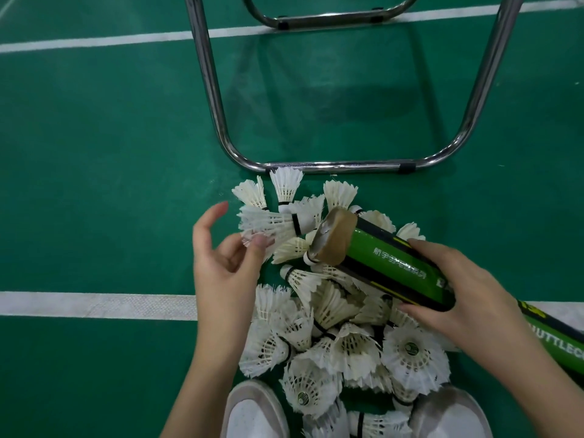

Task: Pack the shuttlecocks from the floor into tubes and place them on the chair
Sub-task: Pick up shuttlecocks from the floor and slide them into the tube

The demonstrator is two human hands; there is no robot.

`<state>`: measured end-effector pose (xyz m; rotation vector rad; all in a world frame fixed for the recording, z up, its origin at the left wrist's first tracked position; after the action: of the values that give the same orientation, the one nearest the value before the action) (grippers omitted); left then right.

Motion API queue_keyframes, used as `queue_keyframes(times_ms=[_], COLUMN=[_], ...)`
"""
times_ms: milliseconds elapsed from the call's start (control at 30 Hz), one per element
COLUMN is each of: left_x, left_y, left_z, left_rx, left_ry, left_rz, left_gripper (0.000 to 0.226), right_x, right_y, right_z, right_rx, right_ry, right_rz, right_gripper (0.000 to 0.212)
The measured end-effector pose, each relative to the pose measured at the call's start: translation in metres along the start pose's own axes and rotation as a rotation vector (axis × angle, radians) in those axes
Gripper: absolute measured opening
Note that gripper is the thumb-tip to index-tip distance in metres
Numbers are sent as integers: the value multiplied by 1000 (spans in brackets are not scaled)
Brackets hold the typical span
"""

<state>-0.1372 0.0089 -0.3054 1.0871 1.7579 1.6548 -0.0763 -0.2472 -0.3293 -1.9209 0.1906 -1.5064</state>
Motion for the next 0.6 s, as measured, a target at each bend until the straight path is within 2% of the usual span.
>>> queue_keyframes(times_ms=[367,500,600], left_x=[-21,-26,-27], left_y=[-4,-8,-9], left_z=[-11,-17,-19], left_rx=[-20,-20,9], left_ry=[-205,-276,-298], left_rz=[102,114,134], left_gripper=[51,40,54], right_x=[-5,-8,-8], right_y=[-13,-16,-15], right_z=[1,0,0], right_rx=[135,144,144], right_ry=[32,55,66], right_rz=[-78,-109,-110], right_gripper=[88,89,90])
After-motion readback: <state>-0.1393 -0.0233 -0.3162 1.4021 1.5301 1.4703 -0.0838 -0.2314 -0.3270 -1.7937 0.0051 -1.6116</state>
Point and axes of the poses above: each hand's wrist, its own z-axis towards the middle knuckle, its own x-axis out of the back of the hand, y = z × x, the point moved 6 cm from there along z, towards the middle knuckle, and after that the axes turned 5 degrees about z, right-handed, at the moved point
